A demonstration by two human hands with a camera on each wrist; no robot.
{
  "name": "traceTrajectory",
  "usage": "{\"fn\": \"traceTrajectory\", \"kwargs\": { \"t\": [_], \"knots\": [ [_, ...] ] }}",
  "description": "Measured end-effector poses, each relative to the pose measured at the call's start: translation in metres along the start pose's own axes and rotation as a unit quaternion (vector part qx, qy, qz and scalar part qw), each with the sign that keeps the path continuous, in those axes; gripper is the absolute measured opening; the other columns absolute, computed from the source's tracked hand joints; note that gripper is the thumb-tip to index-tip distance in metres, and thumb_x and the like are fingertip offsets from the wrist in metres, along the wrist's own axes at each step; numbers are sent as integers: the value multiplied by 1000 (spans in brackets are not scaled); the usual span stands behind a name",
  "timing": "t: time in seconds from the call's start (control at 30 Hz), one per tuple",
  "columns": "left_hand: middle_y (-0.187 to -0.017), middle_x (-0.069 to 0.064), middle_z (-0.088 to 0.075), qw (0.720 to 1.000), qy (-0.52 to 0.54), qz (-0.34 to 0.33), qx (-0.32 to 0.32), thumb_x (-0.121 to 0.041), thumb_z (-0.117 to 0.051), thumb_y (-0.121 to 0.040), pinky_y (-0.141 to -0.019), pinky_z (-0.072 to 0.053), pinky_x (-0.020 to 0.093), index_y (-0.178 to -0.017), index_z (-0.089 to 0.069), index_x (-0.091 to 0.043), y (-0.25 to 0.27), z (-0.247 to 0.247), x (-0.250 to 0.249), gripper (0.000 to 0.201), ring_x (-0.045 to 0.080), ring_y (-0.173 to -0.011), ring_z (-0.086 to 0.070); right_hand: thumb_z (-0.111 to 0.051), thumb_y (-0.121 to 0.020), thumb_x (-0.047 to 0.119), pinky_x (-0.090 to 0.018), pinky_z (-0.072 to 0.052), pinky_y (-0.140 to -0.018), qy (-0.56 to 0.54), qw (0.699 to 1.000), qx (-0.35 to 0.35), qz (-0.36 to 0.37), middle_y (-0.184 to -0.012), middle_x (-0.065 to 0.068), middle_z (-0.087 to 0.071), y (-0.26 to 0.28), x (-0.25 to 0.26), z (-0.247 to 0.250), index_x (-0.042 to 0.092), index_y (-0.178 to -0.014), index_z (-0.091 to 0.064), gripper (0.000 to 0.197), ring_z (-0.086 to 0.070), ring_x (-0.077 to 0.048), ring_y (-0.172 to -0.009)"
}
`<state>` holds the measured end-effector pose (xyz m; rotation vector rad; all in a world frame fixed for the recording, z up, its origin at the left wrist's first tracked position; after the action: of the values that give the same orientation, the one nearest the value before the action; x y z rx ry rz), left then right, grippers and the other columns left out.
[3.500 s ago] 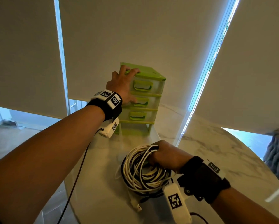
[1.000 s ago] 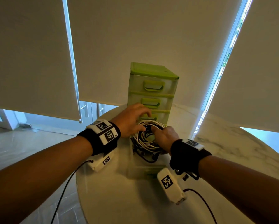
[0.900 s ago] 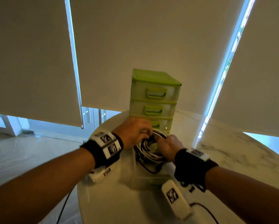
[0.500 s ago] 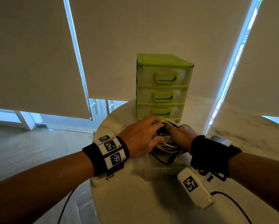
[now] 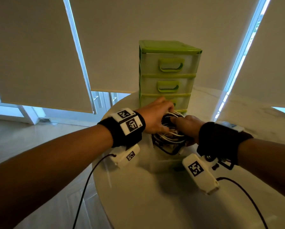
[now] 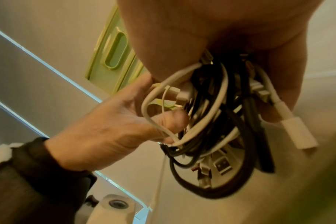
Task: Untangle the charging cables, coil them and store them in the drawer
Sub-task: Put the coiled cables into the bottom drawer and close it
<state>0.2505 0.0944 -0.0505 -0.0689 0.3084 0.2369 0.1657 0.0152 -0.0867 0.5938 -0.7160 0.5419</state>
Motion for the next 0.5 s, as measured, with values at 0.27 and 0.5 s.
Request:
{"fn": "traceTrajectory", "kwargs": {
  "t": [0.27, 0.5],
  "knots": [
    [-128, -2, -58, 991, -56, -28, 117, -37, -77, -78, -86, -42, 26, -135, -52, -23, -21, 1, -10, 63, 17, -112, -53, -44, -101, 28, -44, -48, -98, 21, 999, 48, -1, -118, -20, -61, 3, 9, 4, 4, -115, -56, 31, -61, -34, -108],
    [-111, -2, -66, 985, -79, -22, 153, -37, -76, -80, -77, -46, 26, -116, -64, -21, -32, -10, -11, 41, 18, -96, -60, -50, -98, 28, -34, -52, -82, 4, 987, 158, -5, -96, -8, -63, 35, 7, 13, 11, -105, -56, 20, -64, -24, -91]
  ]
}}
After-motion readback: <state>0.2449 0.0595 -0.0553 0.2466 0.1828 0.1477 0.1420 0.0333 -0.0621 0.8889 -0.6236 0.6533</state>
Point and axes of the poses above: each hand's wrist, its own y-axis away from the middle knuckle, its own z-axis out of the back of the hand, x = y × z, the point moved 6 cm from there along -y, towards the middle knuckle
